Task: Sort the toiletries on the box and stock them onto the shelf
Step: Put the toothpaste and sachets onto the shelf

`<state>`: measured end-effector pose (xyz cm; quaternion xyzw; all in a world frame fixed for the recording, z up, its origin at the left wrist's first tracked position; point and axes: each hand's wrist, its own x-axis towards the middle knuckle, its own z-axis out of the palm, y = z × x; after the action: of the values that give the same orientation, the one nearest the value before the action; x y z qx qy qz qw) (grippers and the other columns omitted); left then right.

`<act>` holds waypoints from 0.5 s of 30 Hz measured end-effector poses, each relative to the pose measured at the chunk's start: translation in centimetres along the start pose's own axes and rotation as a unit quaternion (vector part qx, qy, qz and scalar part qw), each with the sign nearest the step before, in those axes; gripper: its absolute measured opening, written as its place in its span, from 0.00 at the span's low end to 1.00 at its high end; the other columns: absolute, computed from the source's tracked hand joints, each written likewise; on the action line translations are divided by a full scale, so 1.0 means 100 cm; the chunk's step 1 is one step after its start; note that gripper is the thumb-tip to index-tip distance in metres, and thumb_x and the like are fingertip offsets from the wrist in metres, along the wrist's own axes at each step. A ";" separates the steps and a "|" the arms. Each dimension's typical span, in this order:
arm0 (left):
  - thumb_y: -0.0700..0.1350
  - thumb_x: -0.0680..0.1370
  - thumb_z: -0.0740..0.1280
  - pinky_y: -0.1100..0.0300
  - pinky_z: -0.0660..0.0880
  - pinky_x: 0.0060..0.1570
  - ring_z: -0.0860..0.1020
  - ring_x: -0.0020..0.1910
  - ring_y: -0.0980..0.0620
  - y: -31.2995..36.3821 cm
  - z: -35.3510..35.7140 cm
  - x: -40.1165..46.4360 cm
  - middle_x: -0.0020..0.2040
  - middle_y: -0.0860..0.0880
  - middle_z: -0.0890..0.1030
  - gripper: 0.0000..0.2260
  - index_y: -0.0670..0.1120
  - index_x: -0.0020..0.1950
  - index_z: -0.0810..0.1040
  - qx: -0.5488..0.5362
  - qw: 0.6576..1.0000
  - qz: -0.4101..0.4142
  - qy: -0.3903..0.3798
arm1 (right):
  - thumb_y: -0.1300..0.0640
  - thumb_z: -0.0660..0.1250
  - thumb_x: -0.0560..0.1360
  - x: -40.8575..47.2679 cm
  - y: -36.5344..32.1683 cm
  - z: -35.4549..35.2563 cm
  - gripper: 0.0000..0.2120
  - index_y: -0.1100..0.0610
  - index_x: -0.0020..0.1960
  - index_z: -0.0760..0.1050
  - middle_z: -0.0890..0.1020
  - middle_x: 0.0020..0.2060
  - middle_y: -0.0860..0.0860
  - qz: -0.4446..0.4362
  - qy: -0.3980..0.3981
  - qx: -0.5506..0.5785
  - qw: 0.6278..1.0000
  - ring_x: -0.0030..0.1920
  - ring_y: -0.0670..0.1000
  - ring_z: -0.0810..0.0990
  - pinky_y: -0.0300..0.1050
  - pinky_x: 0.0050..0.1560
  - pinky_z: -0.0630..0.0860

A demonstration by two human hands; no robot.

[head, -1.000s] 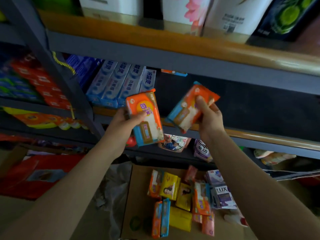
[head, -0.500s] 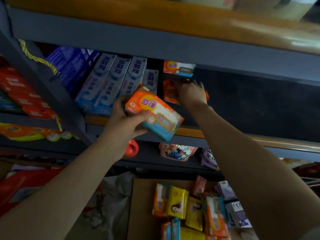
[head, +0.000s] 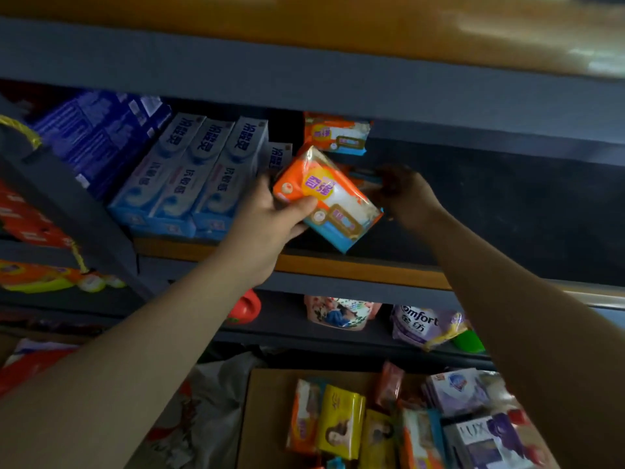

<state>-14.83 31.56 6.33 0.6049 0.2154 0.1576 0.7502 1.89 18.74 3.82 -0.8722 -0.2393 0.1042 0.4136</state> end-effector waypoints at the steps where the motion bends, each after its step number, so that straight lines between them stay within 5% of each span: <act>1: 0.36 0.76 0.65 0.51 0.74 0.56 0.78 0.54 0.52 -0.005 0.004 0.007 0.51 0.51 0.79 0.12 0.52 0.52 0.70 0.007 1.000 0.005 0.013 | 0.61 0.72 0.70 0.003 0.003 0.002 0.22 0.61 0.63 0.73 0.77 0.50 0.51 -0.010 0.018 -0.002 1.000 0.47 0.47 0.75 0.23 0.35 0.68; 4: 0.36 0.76 0.65 0.51 0.72 0.60 0.77 0.53 0.52 -0.014 0.010 0.025 0.53 0.50 0.78 0.13 0.50 0.56 0.69 -0.006 1.000 -0.001 0.025 | 0.62 0.70 0.73 0.014 0.010 0.004 0.18 0.61 0.62 0.73 0.75 0.46 0.49 -0.037 0.066 0.028 0.997 0.47 0.46 0.74 0.22 0.32 0.66; 6: 0.37 0.75 0.67 0.51 0.73 0.60 0.78 0.52 0.52 -0.016 0.013 0.031 0.53 0.48 0.79 0.12 0.48 0.55 0.71 0.040 0.998 0.021 0.033 | 0.61 0.69 0.73 0.019 0.013 0.006 0.16 0.59 0.60 0.74 0.76 0.45 0.50 -0.038 0.092 0.039 0.994 0.46 0.48 0.75 0.31 0.38 0.71; 8: 0.41 0.74 0.70 0.58 0.74 0.54 0.78 0.51 0.53 -0.010 0.014 0.037 0.52 0.48 0.80 0.12 0.47 0.55 0.74 0.210 0.972 0.089 0.054 | 0.59 0.68 0.73 0.024 0.016 0.007 0.16 0.56 0.60 0.74 0.79 0.46 0.51 -0.035 0.097 0.040 0.994 0.47 0.53 0.79 0.48 0.47 0.78; 10: 0.44 0.72 0.72 0.60 0.71 0.48 0.77 0.50 0.52 0.003 0.016 0.041 0.52 0.49 0.79 0.16 0.45 0.58 0.74 0.399 0.903 0.150 0.062 | 0.57 0.67 0.74 0.026 0.012 0.007 0.16 0.54 0.61 0.73 0.81 0.50 0.53 -0.030 0.090 0.033 0.995 0.50 0.57 0.80 0.55 0.50 0.79; 12: 0.44 0.71 0.73 0.59 0.70 0.49 0.75 0.52 0.51 0.014 0.015 0.045 0.54 0.49 0.77 0.22 0.45 0.63 0.71 0.495 0.853 0.158 0.042 | 0.57 0.66 0.75 0.028 0.009 0.006 0.16 0.53 0.62 0.72 0.80 0.54 0.54 -0.034 0.081 0.024 0.996 0.52 0.56 0.80 0.51 0.50 0.78; 15: 0.43 0.69 0.74 0.56 0.72 0.51 0.76 0.51 0.48 0.025 0.004 0.050 0.55 0.46 0.78 0.21 0.45 0.59 0.72 0.537 0.834 0.123 0.004 | 0.58 0.63 0.77 0.033 0.011 0.005 0.16 0.55 0.64 0.69 0.79 0.57 0.55 -0.043 0.080 0.002 0.996 0.55 0.55 0.77 0.43 0.46 0.71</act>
<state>-10.27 34.22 8.15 0.9337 0.1927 0.1101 0.2809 4.92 20.16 2.72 -0.8661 -0.2423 0.0166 0.4369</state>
